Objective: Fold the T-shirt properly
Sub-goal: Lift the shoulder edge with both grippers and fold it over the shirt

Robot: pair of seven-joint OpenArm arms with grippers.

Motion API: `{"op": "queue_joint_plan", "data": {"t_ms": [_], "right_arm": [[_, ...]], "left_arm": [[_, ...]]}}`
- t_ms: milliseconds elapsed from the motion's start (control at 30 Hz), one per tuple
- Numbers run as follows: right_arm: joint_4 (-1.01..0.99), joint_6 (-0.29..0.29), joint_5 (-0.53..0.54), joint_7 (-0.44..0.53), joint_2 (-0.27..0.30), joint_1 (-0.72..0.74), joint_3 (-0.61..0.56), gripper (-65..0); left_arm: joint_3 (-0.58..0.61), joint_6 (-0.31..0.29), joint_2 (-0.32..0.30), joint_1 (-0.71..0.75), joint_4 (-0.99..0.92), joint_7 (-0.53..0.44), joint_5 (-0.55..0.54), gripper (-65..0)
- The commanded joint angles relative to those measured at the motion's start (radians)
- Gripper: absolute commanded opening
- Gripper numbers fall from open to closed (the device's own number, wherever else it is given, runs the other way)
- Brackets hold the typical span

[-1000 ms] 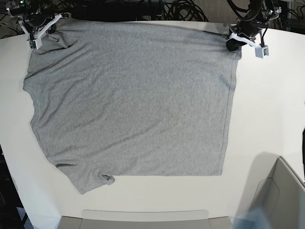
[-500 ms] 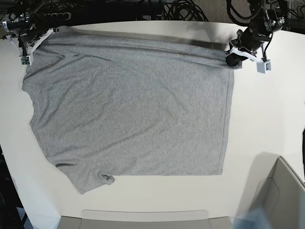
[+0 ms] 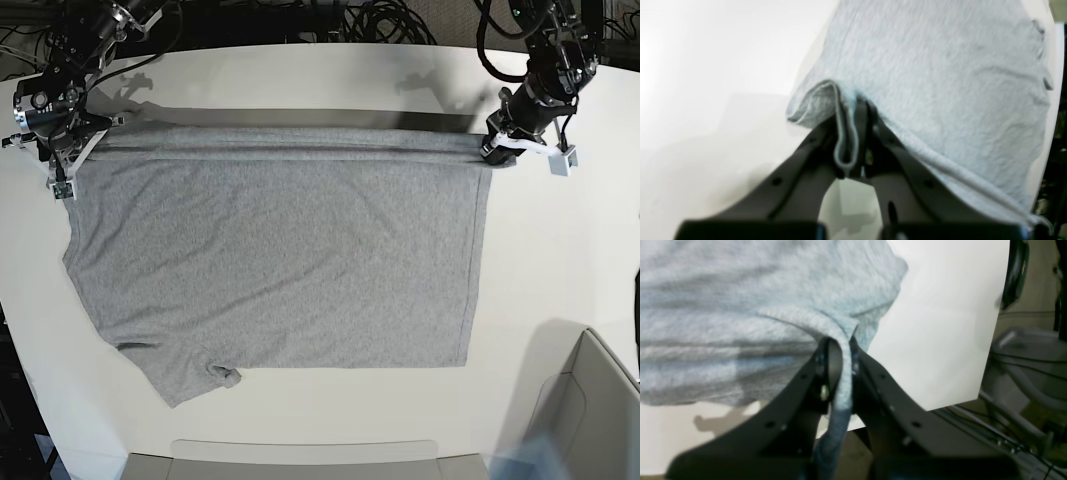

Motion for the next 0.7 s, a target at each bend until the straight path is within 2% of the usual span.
{"op": "queue_joint_plan", "data": {"t_ms": [0,200,333,467,533,667], "right_arm": [[0.003,0.015,-0.032,0.011,0.017,0.019,-0.013,-65.0],[-0.081,0.015,-0.07,0.015,0.021,0.079,-0.05,-65.0],[-0.118,0.015,-0.079,0.037,0.034,0.104,-0.074,-65.0],[-0.123,0.015,-0.133,0.187,-0.003,0.105,-0.082,-65.0],[-0.133,0.015,-0.151,0.273,-0.026,0.105,-0.084,-65.0],[-0.216,0.015,-0.159,0.354,-0.036,0.119,-0.082,-65.0]], "left_arm": [[-0.004,0.021,-0.015,-0.015,0.014,-0.028,0.005,-65.0],[-0.004,0.03,-0.035,-0.113,-0.101,0.033,0.005,-65.0],[-0.004,0.03,-0.038,-0.156,-0.131,0.036,0.005,-65.0],[-0.004,0.03,-0.038,-0.187,-0.132,0.045,0.011,-65.0],[0.015,0.03,-0.038,-0.21,-0.132,0.052,0.062,-65.0],[0.079,0.028,-0.032,-0.265,-0.134,0.062,0.187,-65.0]]}}
